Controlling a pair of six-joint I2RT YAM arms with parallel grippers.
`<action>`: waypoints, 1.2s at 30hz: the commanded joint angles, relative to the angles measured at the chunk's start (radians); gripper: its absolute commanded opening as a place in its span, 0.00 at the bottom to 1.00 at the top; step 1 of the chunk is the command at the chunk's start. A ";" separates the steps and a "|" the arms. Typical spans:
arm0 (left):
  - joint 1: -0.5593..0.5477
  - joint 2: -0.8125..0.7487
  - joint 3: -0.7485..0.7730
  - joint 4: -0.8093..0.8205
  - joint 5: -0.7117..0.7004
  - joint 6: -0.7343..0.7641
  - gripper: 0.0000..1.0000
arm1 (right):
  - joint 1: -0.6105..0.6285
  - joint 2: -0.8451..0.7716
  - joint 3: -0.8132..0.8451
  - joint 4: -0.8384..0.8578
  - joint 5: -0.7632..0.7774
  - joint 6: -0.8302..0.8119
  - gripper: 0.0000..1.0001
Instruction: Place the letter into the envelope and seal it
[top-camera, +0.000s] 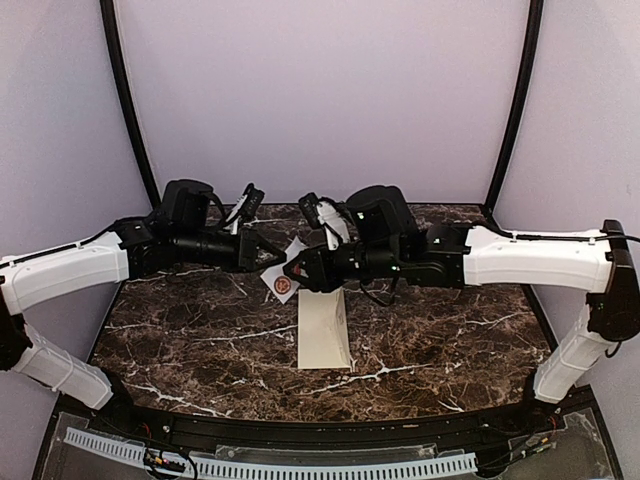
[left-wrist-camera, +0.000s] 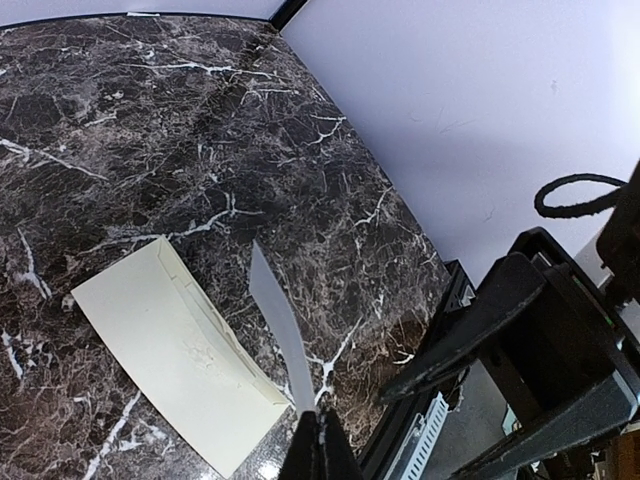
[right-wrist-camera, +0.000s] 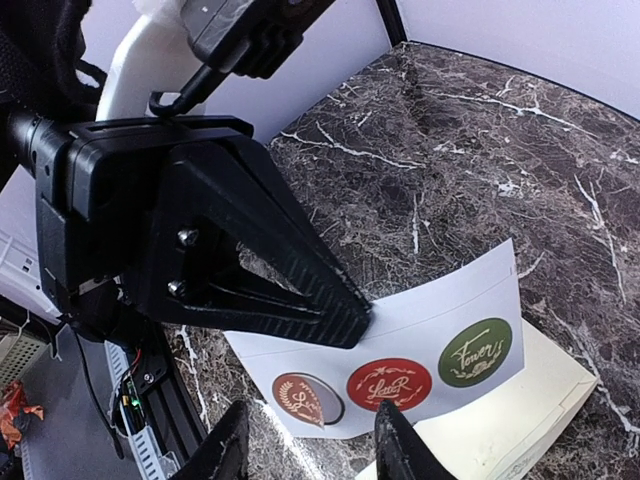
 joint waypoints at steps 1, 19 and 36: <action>0.005 -0.026 -0.018 0.037 0.055 -0.006 0.00 | -0.019 0.014 -0.013 0.050 -0.045 0.022 0.40; 0.005 -0.032 -0.015 0.040 0.072 -0.013 0.00 | -0.024 0.057 -0.002 0.055 -0.127 0.018 0.26; 0.005 -0.034 -0.014 0.036 0.072 -0.015 0.00 | -0.025 0.070 -0.002 0.045 -0.128 0.015 0.16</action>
